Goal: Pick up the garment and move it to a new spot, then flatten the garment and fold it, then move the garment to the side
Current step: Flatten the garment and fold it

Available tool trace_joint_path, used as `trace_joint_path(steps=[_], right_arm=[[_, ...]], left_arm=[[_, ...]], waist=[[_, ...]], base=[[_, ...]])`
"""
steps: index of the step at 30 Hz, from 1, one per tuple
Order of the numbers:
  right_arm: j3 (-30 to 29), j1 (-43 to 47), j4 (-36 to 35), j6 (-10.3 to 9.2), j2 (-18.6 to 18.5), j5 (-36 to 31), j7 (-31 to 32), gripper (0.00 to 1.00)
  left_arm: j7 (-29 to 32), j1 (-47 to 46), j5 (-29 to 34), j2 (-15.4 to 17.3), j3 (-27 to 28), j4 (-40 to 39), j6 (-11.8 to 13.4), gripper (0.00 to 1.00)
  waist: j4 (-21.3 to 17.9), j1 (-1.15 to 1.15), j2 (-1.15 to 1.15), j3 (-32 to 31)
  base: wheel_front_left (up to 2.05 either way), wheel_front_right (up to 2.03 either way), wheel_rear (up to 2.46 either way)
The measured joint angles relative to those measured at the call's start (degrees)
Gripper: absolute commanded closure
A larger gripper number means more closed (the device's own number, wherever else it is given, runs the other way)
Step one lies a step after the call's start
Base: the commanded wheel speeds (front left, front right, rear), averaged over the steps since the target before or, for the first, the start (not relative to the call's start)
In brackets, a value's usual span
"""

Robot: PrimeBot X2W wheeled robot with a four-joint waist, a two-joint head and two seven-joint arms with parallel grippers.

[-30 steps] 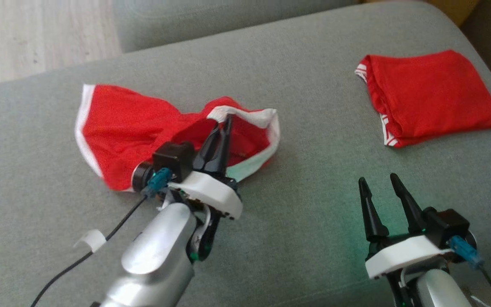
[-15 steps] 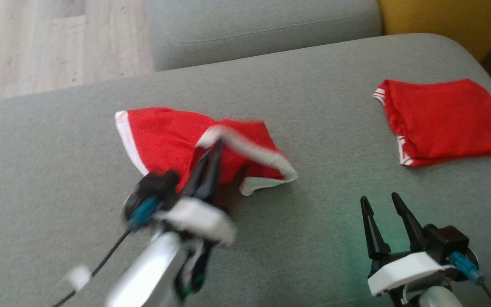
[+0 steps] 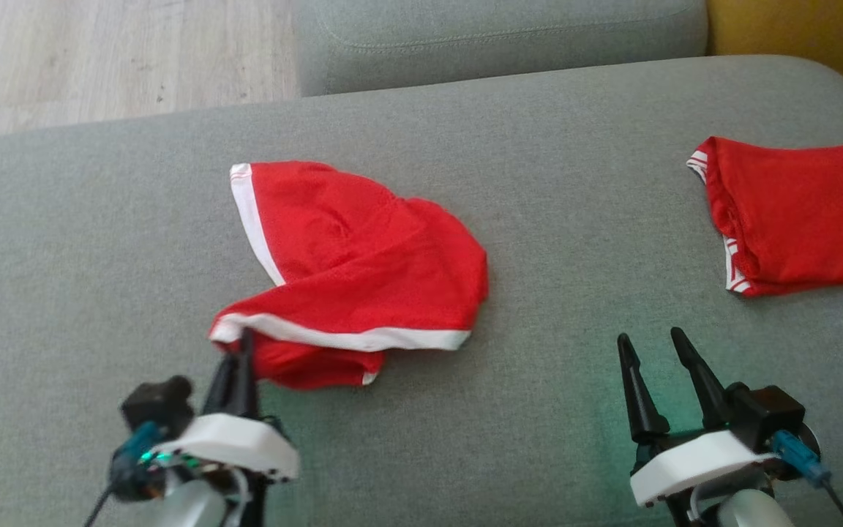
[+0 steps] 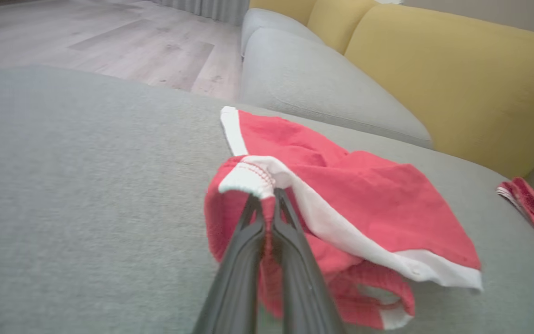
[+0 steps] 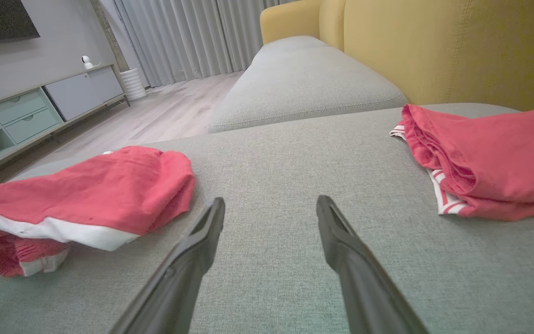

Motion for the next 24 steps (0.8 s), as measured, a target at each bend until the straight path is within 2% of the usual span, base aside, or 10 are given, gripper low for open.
trace_joint_path(steps=[6, 12, 13, 14, 15, 16, 24], right_arm=[[0.01, -0.06, -0.03, 0.00, 0.00, -0.01, 0.19, 0.00], [-0.13, -0.16, -0.04, 0.00, 0.00, -0.02, 0.25, 0.00], [-0.15, -0.16, -0.04, 0.00, 0.00, -0.02, 0.25, 0.00], [-0.20, -0.16, -0.04, 0.00, 0.00, -0.02, 0.26, 0.00], [-0.20, -0.16, -0.03, 0.00, 0.00, -0.02, 0.26, 0.00], [-0.21, -0.16, -0.03, 0.00, 0.00, -0.02, 0.26, 0.00], [-0.71, -0.10, 0.05, 0.00, 0.00, -0.03, 0.44, 0.00]], left_arm=[[-2.00, 1.09, -0.71, 1.63, 2.61, 1.81, 0.01, 1.00], [-2.40, 1.78, -1.55, 1.47, 2.61, 3.66, -1.10, 1.00], [-2.46, 2.22, -1.75, 1.33, 2.61, 4.05, -1.37, 0.85], [-2.71, 2.68, -2.04, 1.18, 2.60, 4.47, -1.59, 0.63], [-2.92, 3.08, -2.10, 1.01, 2.60, 4.93, -1.67, 0.35], [-2.96, 3.36, -2.10, 0.89, 2.59, 5.37, -2.11, 0.00], [-4.19, 3.97, -0.18, 1.41, 4.36, 3.32, -2.53, 0.00]], waist=[[0.01, 0.00, 0.00, 0.72], [-0.11, 0.00, 0.00, 0.75], [-0.10, 0.00, 0.00, 0.69], [-0.09, 0.00, 0.00, 0.61], [-0.07, 0.00, 0.00, 0.52], [-0.04, 0.00, 0.00, 0.41], [0.94, 0.00, 0.00, -1.23]], base=[[0.00, 0.00, 0.00], [0.00, 0.00, 0.00], [0.00, 0.00, 0.00], [0.00, 0.00, 0.00], [0.00, 0.00, 0.00], [0.00, 0.00, 0.00], [0.00, 0.00, 0.00]])
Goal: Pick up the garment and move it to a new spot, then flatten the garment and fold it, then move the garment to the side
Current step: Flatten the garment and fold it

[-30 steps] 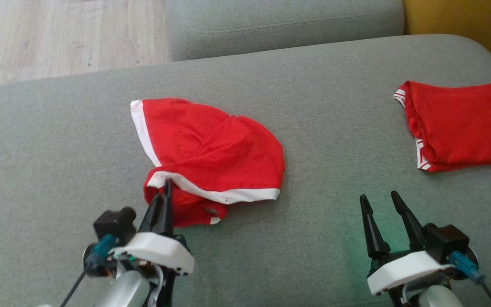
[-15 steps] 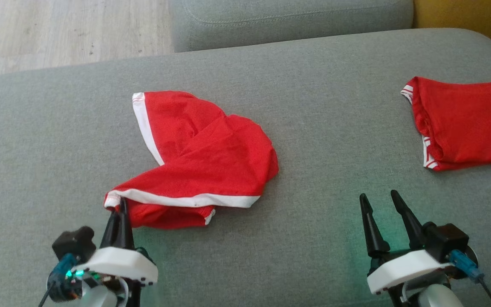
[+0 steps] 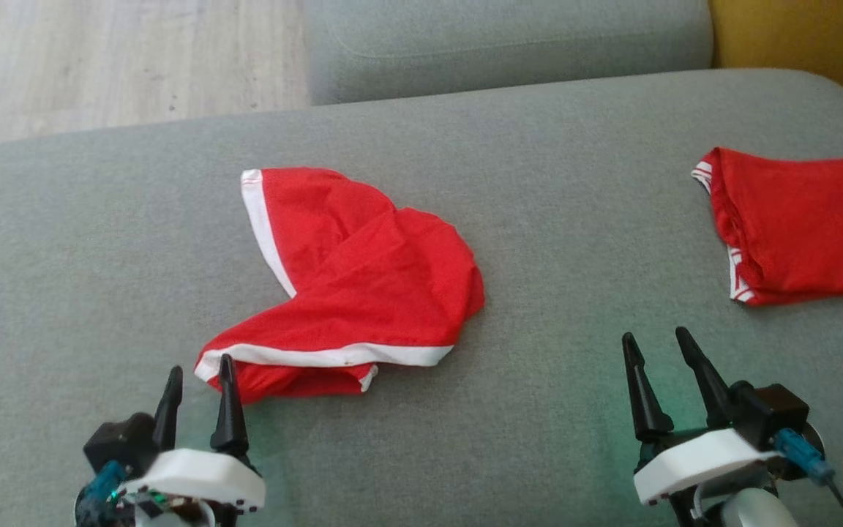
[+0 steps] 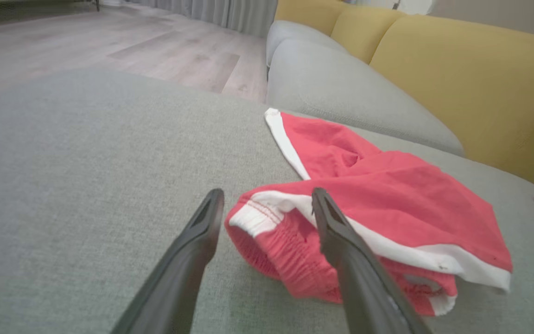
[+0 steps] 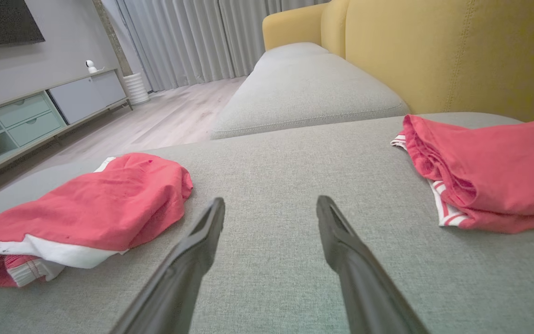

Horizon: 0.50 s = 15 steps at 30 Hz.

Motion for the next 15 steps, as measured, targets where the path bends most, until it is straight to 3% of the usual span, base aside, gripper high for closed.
trace_joint_path(steps=[8, 15], right_arm=[[1.61, -0.11, 1.56, 0.00, -0.01, -2.07, 1.78, 0.00], [2.78, -7.43, 10.58, 0.00, -0.04, -4.70, 6.37, 0.00]], left_arm=[[-0.31, 4.60, 3.01, 0.67, 1.56, -7.00, 1.10, 0.00], [-0.31, 5.29, 5.22, -0.42, 0.56, -11.82, 1.75, 0.00]], waist=[[3.03, 0.00, 0.00, -0.99], [8.02, 0.00, 0.00, -0.12]], base=[[0.00, 0.00, 0.00], [0.00, 0.00, 0.00]])
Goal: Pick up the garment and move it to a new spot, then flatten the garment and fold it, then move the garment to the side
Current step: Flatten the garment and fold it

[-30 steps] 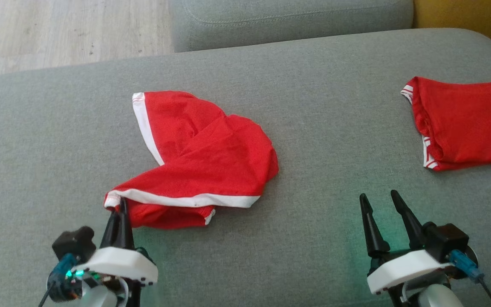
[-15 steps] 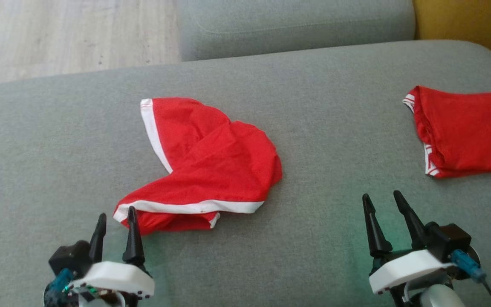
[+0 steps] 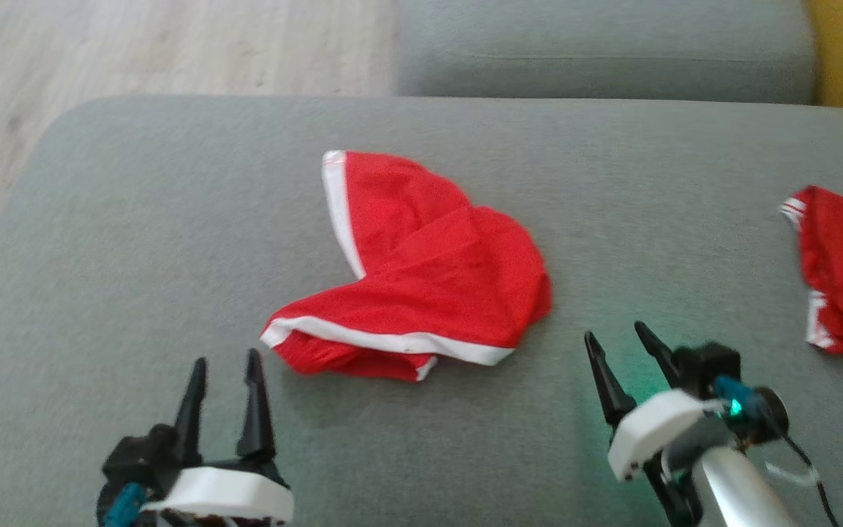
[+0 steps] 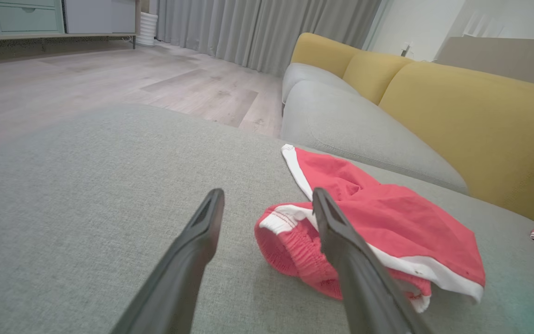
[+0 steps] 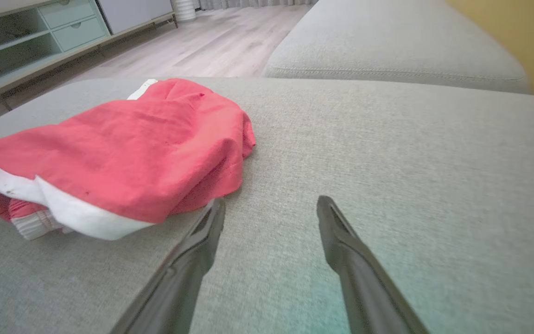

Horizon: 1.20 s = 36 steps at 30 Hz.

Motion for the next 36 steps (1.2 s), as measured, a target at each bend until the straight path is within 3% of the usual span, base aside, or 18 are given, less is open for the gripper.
trace_joint_path(steps=[10, 17, 18, 19, 20, 21, 25, 30, 36], right_arm=[[0.16, -9.72, 13.35, 0.00, -0.08, 1.19, 1.66, 0.00], [2.56, -15.11, 20.60, 0.00, -0.14, 3.75, 1.68, 0.00], [3.04, -15.70, 21.37, 0.00, -0.16, 4.08, 1.67, 0.05], [3.64, -16.30, 22.05, 0.00, -0.16, 4.67, 1.67, 0.51], [4.17, -16.85, 22.48, 0.00, -0.18, 5.41, 1.65, 0.91], [4.93, -17.38, 22.90, 0.00, -0.19, 6.49, 1.51, 1.00], [6.55, -17.85, 23.21, 0.00, -0.20, 9.75, 0.10, 1.00], [4.39, -17.79, 21.38, 0.00, -0.25, 6.87, -0.92, 1.00], [-1.80, -13.91, 11.72, 0.00, -3.37, 2.91, 3.45, 1.00]], left_arm=[[-0.09, -0.18, 1.09, -0.93, -0.89, -0.66, 0.27, 0.00], [-0.09, -0.20, 1.59, -1.75, -0.77, -0.65, 0.23, 0.00], [-0.09, -0.20, 1.67, -1.94, -0.77, -0.63, 0.19, 0.00], [-0.09, -0.20, 1.77, -2.11, -0.77, -0.55, -0.08, 0.00], [-0.09, -0.21, 1.97, -2.24, -0.76, -0.53, -0.25, 0.00], [-0.09, -0.22, 2.08, -2.35, -0.74, -0.46, -0.30, 0.00], [-0.09, -0.26, 2.09, -2.59, -0.60, -0.08, -0.51, 0.00], [-0.10, -0.19, 2.58, -2.83, -0.07, 0.13, -0.77, 0.00], [-0.15, 0.01, 3.14, -3.20, 0.77, 0.40, -1.30, 0.00]], waist=[[7.51, 0.00, 0.00, 2.76], [9.68, 0.01, 0.00, 4.37], [9.68, 0.01, 0.00, 4.50], [9.60, 0.01, 0.00, 4.58], [9.44, 0.00, 0.00, 4.64], [9.22, 0.00, 0.00, 4.67], [7.86, 0.01, 0.00, 4.46], [5.47, 0.00, 0.00, 3.63], [2.06, 0.00, 0.00, 2.39]], base=[[0.00, 0.00, 0.00], [0.00, 0.00, 0.00], [0.00, 0.00, 0.00], [0.00, 0.00, 0.00], [0.00, 0.00, 0.00], [0.00, 0.00, 0.00], [0.00, 0.00, 0.00], [0.00, 0.00, 0.00], [0.00, 0.00, 0.00]])
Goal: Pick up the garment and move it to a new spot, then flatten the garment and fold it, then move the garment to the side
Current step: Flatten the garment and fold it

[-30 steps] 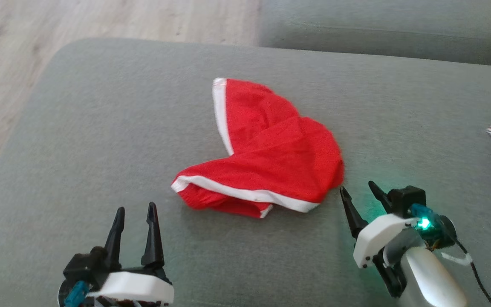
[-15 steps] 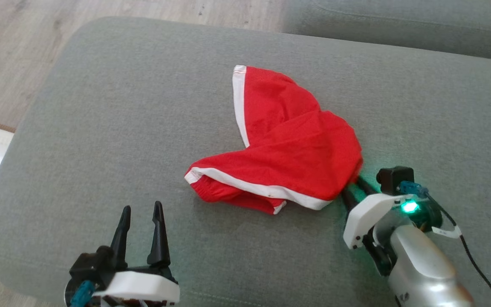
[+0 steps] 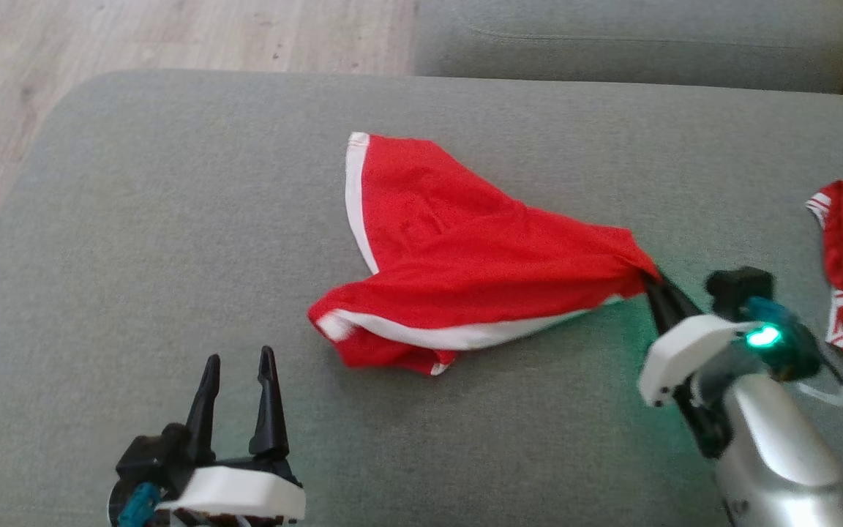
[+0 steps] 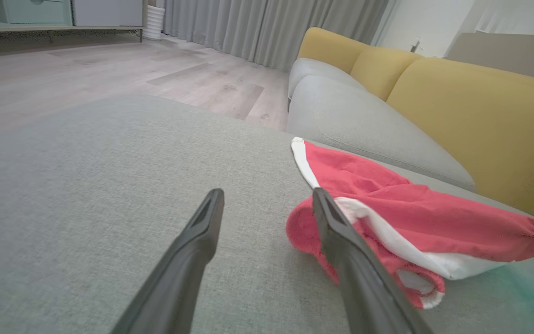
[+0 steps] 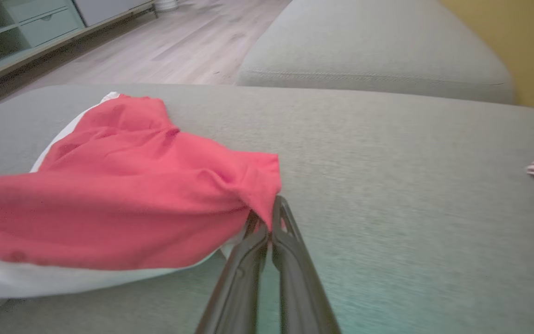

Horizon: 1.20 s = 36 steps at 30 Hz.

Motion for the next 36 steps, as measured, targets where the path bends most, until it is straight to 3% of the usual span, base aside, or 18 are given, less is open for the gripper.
trace_joint_path(steps=[8, 14, 15, 16, 17, 27, 36], right_arm=[[-1.68, 6.19, -7.81, 0.00, -2.22, 1.91, 12.00, 1.00], [-2.32, 7.33, -13.66, 0.00, -3.58, 4.61, 15.59, 1.00], [-3.11, 7.33, -14.17, 0.00, -3.58, 4.71, 15.61, 0.82], [-3.82, 7.33, -14.41, 0.00, -3.58, 4.68, 15.61, 0.04], [-4.38, 7.32, -14.37, 0.00, -3.57, 4.64, 15.58, 0.00], [-10.55, 7.24, -13.44, 0.00, -2.31, 0.49, 6.71, 0.00], [-12.50, 14.71, -21.84, 0.00, 1.34, -1.74, 0.29, 0.00]], left_arm=[[0.00, -0.01, 0.49, -0.93, -0.13, 0.31, -0.55, 0.00], [0.00, -0.01, 0.96, -1.14, -0.34, 0.88, -1.05, 0.00], [0.00, -0.01, 0.97, -1.18, -0.34, 0.94, -1.25, 0.00], [0.00, -0.01, 0.98, -1.20, -0.37, 1.00, -1.46, 0.00], [0.00, -0.01, 1.08, -1.21, -0.40, 1.05, -1.46, 0.00], [0.00, -0.01, 1.46, -1.37, -1.36, 1.49, -2.02, 0.00], [3.02, 2.52, 0.87, -1.48, -5.64, 1.62, -5.37, 0.00]], waist=[[-1.13, 0.00, 0.00, 0.14], [-0.57, 0.00, 0.00, 0.59], [-0.47, 0.00, 0.00, 0.64], [-0.38, 0.00, 0.00, 0.66], [-0.30, 0.00, 0.00, 0.66], [-0.42, 0.00, 0.00, -0.13], [-2.21, 0.00, 0.00, -2.18]], base=[[0.00, 0.00, 0.00], [0.00, 0.00, 0.00], [0.00, 0.00, 0.00], [0.00, 0.00, 0.00], [0.00, 0.00, 0.00], [0.00, 0.00, 0.00], [0.00, 0.00, 0.00]])
